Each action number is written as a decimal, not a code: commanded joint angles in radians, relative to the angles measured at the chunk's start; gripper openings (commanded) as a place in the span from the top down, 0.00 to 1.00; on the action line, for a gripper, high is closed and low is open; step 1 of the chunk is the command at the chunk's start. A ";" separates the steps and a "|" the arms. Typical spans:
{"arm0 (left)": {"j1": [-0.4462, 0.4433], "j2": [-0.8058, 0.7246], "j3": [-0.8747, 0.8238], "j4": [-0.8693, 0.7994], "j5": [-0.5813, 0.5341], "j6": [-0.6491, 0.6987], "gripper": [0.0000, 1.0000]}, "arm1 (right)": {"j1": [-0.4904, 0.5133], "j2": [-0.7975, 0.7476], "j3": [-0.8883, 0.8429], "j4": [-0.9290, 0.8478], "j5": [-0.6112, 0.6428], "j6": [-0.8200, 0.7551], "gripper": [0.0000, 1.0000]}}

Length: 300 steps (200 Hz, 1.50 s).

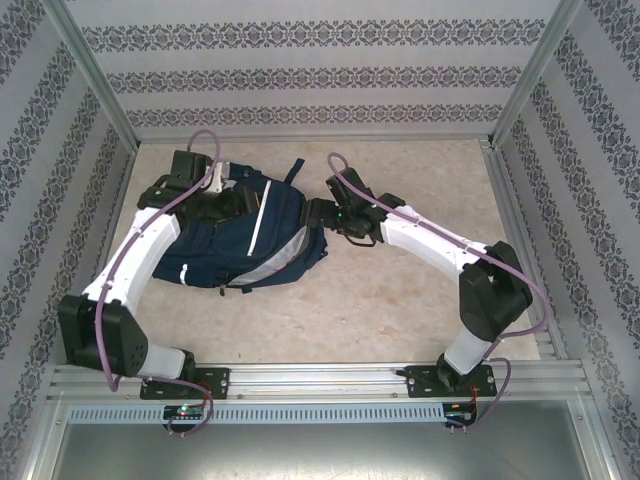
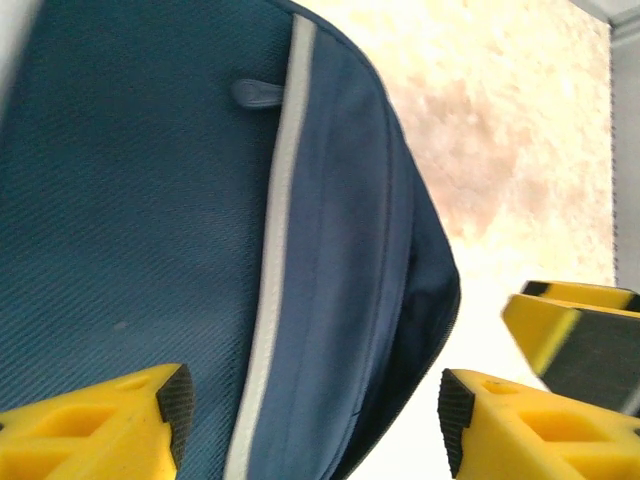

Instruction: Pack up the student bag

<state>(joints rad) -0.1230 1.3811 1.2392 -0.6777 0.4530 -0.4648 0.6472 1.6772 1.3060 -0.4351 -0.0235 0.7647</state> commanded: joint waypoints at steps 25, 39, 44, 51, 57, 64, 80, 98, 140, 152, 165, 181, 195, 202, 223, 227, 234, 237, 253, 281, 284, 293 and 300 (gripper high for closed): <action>0.107 -0.194 -0.195 -0.112 -0.224 -0.104 0.36 | 0.094 -0.023 0.001 0.039 0.083 -0.084 0.02; 0.156 -0.241 -0.270 -0.150 -0.268 -0.149 0.41 | 0.134 -0.018 0.012 0.041 0.095 -0.101 0.02; 0.175 -0.255 -0.298 -0.162 -0.274 -0.161 0.42 | 0.147 -0.016 0.017 0.042 0.097 -0.106 0.02; 0.201 -0.279 -0.333 -0.174 -0.282 -0.183 0.42 | 0.167 -0.013 0.023 0.043 0.105 -0.115 0.02; 0.223 -0.298 -0.364 -0.182 -0.288 -0.201 0.43 | 0.185 -0.011 0.028 0.041 0.112 -0.125 0.02; 0.243 -0.319 -0.399 -0.187 -0.289 -0.222 0.45 | 0.209 -0.009 0.036 0.042 0.120 -0.140 0.02; 0.282 -0.358 -0.472 -0.176 -0.270 -0.270 0.48 | 0.265 -0.005 0.046 0.047 0.144 -0.176 0.08; 0.301 -0.383 -0.558 -0.146 -0.259 -0.331 0.48 | 0.317 0.009 0.053 0.056 0.142 -0.208 0.11; 0.333 -0.346 -0.730 0.173 -0.096 -0.423 0.40 | 0.383 0.079 0.098 0.044 0.096 -0.226 0.15; 0.335 -0.330 -0.737 0.246 -0.093 -0.426 0.38 | 0.395 0.092 0.110 0.037 0.095 -0.230 0.15; 0.337 -0.310 -0.736 0.306 -0.087 -0.419 0.38 | 0.403 0.102 0.118 0.032 0.094 -0.234 0.15; 0.341 -0.289 -0.737 0.354 -0.067 -0.417 0.37 | 0.408 0.108 0.124 0.024 0.093 -0.234 0.15; 0.342 -0.300 -0.741 0.380 -0.034 -0.418 0.36 | 0.409 0.108 0.123 0.018 0.094 -0.235 0.15; 0.342 -0.320 -0.746 0.380 -0.032 -0.422 0.34 | 0.409 0.107 0.121 0.015 0.093 -0.235 0.15; 0.347 -0.361 -0.771 0.369 -0.093 -0.449 0.35 | 0.410 0.104 0.110 0.016 0.095 -0.232 0.15; 0.349 -0.353 -0.775 0.381 -0.089 -0.453 0.39 | 0.409 0.104 0.110 0.018 0.092 -0.231 0.15; 0.353 -0.332 -0.779 0.404 -0.079 -0.460 0.44 | 0.410 0.107 0.112 0.019 0.090 -0.233 0.15; 0.353 -0.320 -0.779 0.411 -0.075 -0.462 0.45 | 0.410 0.108 0.114 0.018 0.089 -0.233 0.15; 0.352 -0.263 -0.778 0.446 -0.055 -0.468 0.58 | 0.409 0.112 0.124 0.012 0.091 -0.240 0.15; 0.352 -0.215 -0.779 0.485 -0.035 -0.489 0.91 | 0.410 0.112 0.132 0.004 0.101 -0.248 0.18; 0.350 -0.213 -0.779 0.488 -0.033 -0.493 0.95 | 0.409 0.111 0.133 0.002 0.103 -0.248 0.18; 0.348 -0.212 -0.782 0.504 -0.025 -0.511 1.00 | 0.410 0.111 0.133 0.001 0.102 -0.248 0.20; 0.341 -0.214 -0.786 0.520 -0.020 -0.531 1.00 | 0.409 0.113 0.133 0.001 0.101 -0.247 0.21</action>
<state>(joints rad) 0.2184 1.1629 0.4675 -0.2787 0.3977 -0.9424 1.0454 1.7786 1.4105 -0.4152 0.0669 0.5392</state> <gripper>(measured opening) 0.048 0.808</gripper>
